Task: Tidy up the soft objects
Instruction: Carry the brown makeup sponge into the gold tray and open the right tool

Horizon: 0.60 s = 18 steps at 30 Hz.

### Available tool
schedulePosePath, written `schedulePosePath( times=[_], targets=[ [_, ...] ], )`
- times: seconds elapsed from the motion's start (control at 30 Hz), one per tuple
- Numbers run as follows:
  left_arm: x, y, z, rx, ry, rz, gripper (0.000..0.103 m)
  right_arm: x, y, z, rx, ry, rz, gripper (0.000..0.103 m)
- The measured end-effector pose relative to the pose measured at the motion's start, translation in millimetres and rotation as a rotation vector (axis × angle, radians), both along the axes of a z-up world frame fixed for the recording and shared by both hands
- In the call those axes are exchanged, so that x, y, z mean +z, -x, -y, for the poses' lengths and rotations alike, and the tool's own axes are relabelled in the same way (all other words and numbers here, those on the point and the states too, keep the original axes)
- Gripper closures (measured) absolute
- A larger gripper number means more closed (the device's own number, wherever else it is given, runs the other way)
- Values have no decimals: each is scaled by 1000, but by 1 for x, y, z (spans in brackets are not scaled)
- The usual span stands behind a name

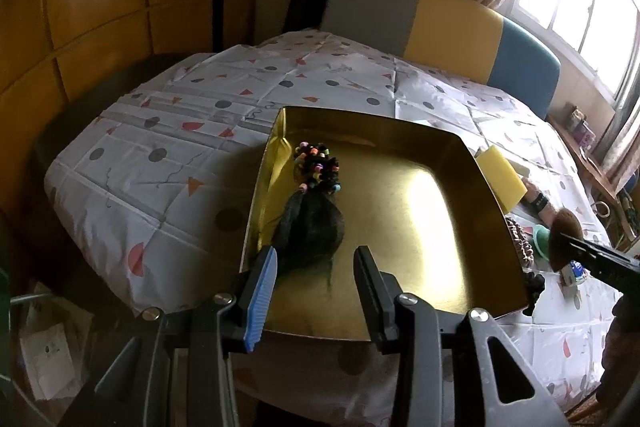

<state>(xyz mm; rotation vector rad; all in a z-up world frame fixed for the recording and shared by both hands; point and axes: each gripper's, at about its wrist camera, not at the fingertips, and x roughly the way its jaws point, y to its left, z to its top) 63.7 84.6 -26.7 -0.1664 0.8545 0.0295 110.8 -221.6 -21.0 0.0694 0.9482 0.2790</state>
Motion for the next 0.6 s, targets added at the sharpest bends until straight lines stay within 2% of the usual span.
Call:
schedulePosePath(
  times=[0.23,0.6],
  targets=[
    [-1,4,-12,17,-4,-1,63,-7,-13,-82,156,-35,-24,65],
    [-8,12,-35,70,25,-14,62,-38,-22,-139,219,-52,-107,65]
  ],
)
